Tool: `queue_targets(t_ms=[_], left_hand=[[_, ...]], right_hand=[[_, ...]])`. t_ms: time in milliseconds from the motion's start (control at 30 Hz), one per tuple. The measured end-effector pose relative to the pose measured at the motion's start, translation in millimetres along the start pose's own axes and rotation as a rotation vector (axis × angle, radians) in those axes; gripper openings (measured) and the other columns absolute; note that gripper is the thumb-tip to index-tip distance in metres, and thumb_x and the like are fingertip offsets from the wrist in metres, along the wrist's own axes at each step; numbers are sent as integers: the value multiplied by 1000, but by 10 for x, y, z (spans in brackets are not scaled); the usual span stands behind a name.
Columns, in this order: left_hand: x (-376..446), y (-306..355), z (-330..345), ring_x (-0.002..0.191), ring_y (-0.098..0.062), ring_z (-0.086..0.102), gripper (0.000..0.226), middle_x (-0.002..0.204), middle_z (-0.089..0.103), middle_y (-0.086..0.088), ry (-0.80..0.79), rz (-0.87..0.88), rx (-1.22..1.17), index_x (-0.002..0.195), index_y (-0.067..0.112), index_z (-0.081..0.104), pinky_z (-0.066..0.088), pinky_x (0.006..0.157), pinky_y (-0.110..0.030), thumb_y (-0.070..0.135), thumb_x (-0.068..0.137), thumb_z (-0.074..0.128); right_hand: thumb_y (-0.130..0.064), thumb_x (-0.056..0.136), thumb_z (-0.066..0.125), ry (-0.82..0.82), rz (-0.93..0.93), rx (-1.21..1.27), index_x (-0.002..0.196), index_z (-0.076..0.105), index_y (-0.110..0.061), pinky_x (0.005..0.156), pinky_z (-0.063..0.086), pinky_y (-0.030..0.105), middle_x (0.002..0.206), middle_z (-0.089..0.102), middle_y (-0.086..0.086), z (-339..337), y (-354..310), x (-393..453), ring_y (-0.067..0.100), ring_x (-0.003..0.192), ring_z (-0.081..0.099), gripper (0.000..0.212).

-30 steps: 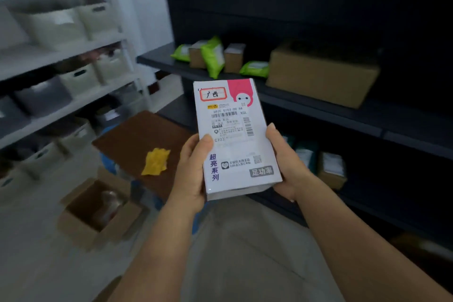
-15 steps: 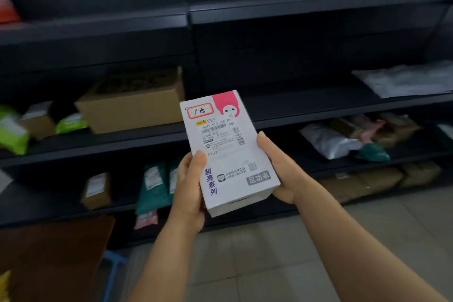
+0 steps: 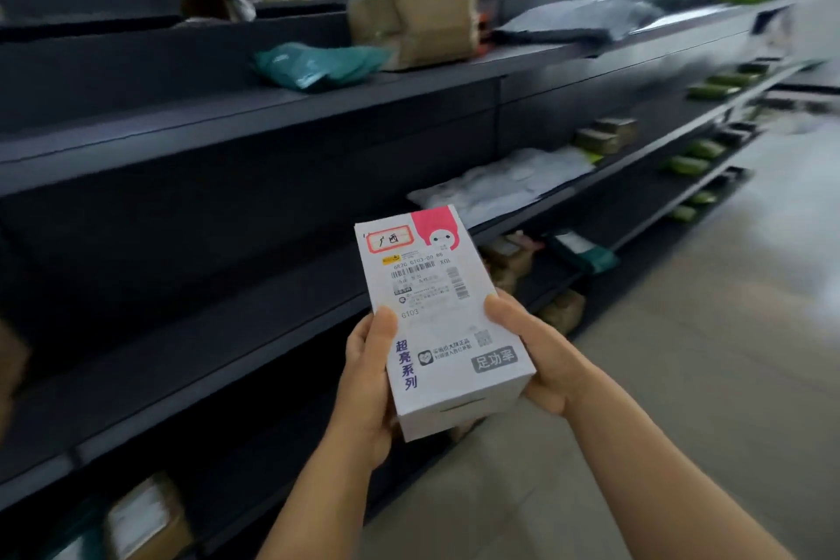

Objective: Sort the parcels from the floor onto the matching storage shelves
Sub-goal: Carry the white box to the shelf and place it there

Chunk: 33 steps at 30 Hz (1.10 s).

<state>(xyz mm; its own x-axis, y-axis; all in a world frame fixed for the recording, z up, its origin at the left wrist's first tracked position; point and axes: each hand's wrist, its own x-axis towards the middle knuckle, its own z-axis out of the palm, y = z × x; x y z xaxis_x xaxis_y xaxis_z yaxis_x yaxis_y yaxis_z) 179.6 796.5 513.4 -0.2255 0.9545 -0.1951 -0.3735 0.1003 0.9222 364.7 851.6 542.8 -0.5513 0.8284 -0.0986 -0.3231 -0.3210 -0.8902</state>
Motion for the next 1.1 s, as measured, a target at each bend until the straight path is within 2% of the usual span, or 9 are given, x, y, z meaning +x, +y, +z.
queue_targets(t_ms=[100,233,400,500,567,633,733,900,1100], left_hand=[[376,-40,506,117,-37,72,104,130,74,-11,-118,-47,25,148,27,47,52,104,-60,71,59,80],[896,-8,1168,115,-36,73,124,129,74,-14,-224,-74,72,148,24,47,53,103,-59,74,42,88],[1606,80,1912,114,-33,74,122,125,77,-10,-370,-103,149,145,26,53,52,105,-56,83,41,80],[2038,136,2287,130,-40,61,128,135,72,-7,-424,-114,226,142,35,57,38,115,-61,99,32,66],[2286,211,2510,144,-46,44,133,152,57,-11,-429,-131,217,146,40,52,27,119,-64,104,29,57],[2471,283,2724,145,-41,42,118,159,46,-8,-468,-136,215,150,45,44,27,119,-64,101,46,54],[2648,309,3031,146,-34,40,80,163,39,-6,-524,-173,227,156,40,36,28,120,-60,77,86,46],[3125,259,3541,142,-29,44,70,155,46,-8,-551,-173,297,153,32,44,32,117,-56,69,93,46],[3664,124,4330,144,-31,44,67,157,45,-8,-564,-157,325,152,32,45,33,117,-57,65,94,48]], right_hand=[[-35,85,60,102,-42,25,139,44,-20,78,58,39,124,68,13,-468,-240,-1,33,108,67,58],[-31,84,61,190,-131,28,137,44,-28,82,58,42,127,66,13,-988,-585,40,34,110,66,56],[-33,78,60,408,-232,-22,133,50,-18,77,59,41,119,70,14,-1521,-1050,269,31,97,70,57],[-38,79,59,514,-280,-28,132,54,-18,90,54,49,120,70,14,-1774,-1316,443,35,107,66,57],[-39,81,61,600,-292,-31,133,55,-21,89,50,52,120,70,12,-1957,-1473,535,35,108,64,55],[-43,85,57,671,-300,-39,131,56,-25,77,52,44,117,72,9,-2134,-1600,588,32,101,66,50],[-47,79,57,734,-316,-31,127,59,-28,76,49,41,112,74,6,-2406,-1749,632,27,92,70,53],[-46,70,62,810,-370,24,126,60,-24,82,47,44,111,74,9,-2922,-2051,793,29,93,68,60],[-41,89,51,836,-412,95,127,59,-22,62,53,33,110,75,9,-3737,-2452,1045,23,79,72,43]])
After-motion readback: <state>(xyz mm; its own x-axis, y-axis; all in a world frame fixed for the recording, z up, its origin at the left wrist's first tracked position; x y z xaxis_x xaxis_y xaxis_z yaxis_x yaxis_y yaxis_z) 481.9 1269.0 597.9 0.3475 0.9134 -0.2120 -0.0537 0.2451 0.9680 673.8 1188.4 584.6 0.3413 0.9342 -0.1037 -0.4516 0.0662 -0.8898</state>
